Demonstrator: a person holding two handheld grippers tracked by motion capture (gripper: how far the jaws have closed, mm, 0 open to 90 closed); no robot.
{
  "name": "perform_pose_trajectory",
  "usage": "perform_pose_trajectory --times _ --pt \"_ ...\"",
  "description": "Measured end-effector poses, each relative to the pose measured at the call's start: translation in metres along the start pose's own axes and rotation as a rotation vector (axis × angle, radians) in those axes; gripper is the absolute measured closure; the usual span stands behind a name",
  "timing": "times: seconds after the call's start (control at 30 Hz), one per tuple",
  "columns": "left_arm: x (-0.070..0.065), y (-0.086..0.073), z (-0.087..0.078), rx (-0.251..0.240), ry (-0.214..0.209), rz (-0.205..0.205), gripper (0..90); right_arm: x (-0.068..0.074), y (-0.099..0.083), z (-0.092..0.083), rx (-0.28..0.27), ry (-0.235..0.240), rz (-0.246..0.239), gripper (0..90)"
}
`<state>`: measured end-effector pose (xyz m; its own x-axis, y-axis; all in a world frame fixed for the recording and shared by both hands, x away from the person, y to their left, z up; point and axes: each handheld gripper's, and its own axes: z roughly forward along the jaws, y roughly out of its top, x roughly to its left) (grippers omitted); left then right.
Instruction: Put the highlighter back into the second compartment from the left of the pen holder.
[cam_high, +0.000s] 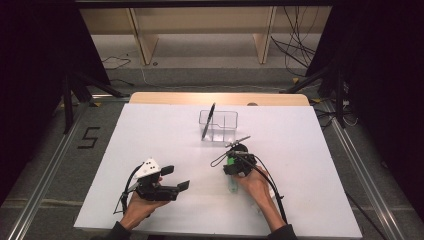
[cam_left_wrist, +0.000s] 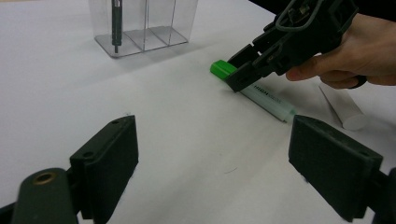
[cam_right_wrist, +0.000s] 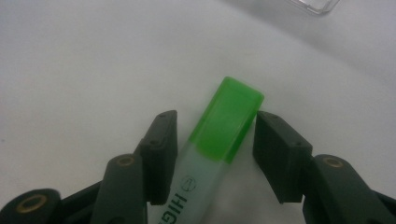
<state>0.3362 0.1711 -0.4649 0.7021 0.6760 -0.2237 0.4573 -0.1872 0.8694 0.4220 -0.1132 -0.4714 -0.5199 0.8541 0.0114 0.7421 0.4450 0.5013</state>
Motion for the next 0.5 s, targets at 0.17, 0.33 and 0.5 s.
perform_pose_trajectory --times 0.17,0.33,0.5 --pt "-0.0003 -0.0001 0.0007 -0.002 0.002 -0.002 15.5 0.0 0.0003 0.0002 0.004 -0.006 -0.007 53.5" --pt "-0.0004 0.0 0.0008 -0.002 0.005 0.0 15.6 -0.0008 0.0003 -0.0003 0.004 -0.015 0.004 58.8" --pt "-0.0007 -0.0001 0.0009 0.0 0.004 0.001 15.6 -0.0034 0.0004 -0.0007 0.004 -0.022 0.028 64.9"
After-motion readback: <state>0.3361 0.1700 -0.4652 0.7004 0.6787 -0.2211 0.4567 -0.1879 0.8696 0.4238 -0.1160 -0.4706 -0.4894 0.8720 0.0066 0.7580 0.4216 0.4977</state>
